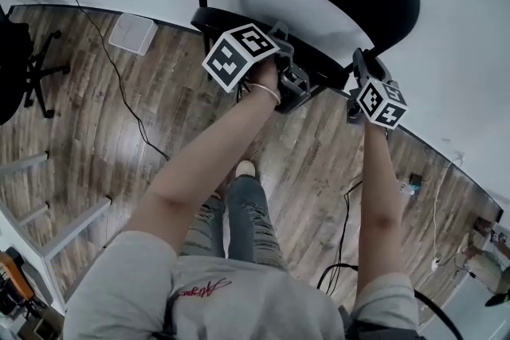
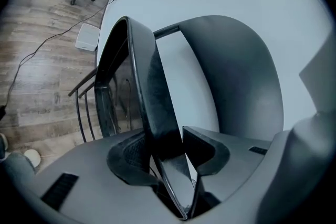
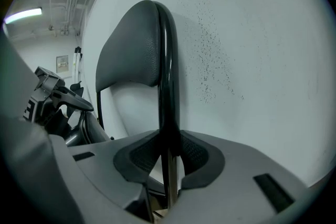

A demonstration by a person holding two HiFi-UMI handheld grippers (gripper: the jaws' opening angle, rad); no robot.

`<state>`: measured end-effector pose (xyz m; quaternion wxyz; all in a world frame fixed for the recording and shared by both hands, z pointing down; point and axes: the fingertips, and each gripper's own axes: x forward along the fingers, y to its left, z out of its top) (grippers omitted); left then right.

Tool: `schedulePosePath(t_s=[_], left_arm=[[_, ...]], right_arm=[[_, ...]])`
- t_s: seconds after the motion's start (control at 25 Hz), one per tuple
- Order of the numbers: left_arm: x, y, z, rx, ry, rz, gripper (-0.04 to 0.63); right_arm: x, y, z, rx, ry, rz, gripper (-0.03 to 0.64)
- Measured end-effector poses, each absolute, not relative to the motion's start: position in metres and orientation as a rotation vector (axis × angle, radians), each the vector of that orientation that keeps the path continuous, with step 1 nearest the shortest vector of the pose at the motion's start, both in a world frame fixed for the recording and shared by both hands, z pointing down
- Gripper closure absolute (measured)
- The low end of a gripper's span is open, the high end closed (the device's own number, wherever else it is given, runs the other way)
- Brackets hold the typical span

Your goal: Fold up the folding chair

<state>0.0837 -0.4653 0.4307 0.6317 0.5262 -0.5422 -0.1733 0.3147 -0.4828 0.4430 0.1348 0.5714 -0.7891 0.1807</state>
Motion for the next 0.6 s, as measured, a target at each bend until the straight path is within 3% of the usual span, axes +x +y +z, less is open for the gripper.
schedulePosePath(t_s=[0.6], left_arm=[[0.091, -0.506, 0.437, 1.099, -1.232, -0.323, 0.411]], right_arm=[[0.314, -0.487, 0.442, 1.575, -2.337, 0.498, 0.509]])
